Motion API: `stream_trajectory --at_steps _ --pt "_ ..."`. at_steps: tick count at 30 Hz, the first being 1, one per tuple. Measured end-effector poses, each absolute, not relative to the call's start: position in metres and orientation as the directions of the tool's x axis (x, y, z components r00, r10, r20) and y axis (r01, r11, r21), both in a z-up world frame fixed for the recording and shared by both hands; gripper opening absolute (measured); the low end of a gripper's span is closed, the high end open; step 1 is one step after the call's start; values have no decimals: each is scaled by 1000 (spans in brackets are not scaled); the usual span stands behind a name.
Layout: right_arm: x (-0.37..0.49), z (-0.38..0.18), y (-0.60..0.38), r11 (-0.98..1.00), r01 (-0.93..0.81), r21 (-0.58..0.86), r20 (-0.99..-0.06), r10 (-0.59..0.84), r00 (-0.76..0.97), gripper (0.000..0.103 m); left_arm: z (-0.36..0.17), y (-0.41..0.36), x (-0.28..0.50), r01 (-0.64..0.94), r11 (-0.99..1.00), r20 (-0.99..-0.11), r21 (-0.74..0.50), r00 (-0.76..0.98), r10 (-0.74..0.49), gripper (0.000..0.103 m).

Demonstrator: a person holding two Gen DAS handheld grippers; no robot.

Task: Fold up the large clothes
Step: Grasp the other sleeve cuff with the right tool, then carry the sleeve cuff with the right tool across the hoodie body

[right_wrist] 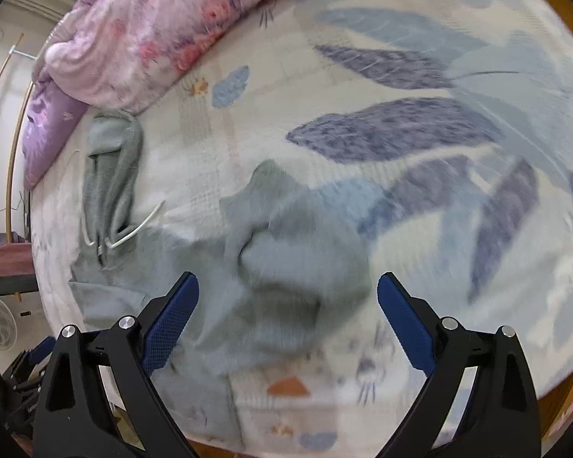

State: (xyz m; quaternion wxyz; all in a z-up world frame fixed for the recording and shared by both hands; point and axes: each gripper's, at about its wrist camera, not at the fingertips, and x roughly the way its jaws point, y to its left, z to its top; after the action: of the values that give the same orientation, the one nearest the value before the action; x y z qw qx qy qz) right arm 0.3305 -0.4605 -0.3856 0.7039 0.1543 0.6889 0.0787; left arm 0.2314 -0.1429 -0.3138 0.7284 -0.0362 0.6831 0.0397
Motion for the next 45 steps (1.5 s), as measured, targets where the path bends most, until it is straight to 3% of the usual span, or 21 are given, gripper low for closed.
stream_trajectory --at_steps 11,14,15,17,20,26,30,39,45 --pt "391 -484 -439 939 93 331 -938 338 -78 85 -361 -97 236 -215 974 -998 70 -15 68 75" --pt "396 -503 -433 961 89 261 -954 271 -126 79 -369 -87 230 -227 970 -996 82 -38 75 75" --pt "395 -501 -429 969 67 238 -964 244 -110 73 -371 -85 228 -227 970 -995 93 -45 85 75" --pt "391 -493 -428 975 46 219 -973 222 -71 31 -374 -83 225 -235 966 -994 105 -65 92 75" --pt "383 -485 -442 952 125 281 -955 291 -66 16 -370 -86 222 -247 965 -996 88 -55 76 75" --pt "364 -427 -492 914 264 308 -951 296 85 12 -338 -106 223 -214 975 -998 59 10 63 75" --pt "344 -351 -522 881 327 342 -932 273 240 12 -315 -117 225 -222 975 -999 13 47 23 75" --pt "278 -218 -483 870 197 452 -833 332 442 12 -224 -157 233 -202 959 -969 -197 192 -158 79" --pt "244 -182 -437 863 126 489 -803 389 452 12 -163 -157 222 -163 977 -949 -141 302 -86 79"
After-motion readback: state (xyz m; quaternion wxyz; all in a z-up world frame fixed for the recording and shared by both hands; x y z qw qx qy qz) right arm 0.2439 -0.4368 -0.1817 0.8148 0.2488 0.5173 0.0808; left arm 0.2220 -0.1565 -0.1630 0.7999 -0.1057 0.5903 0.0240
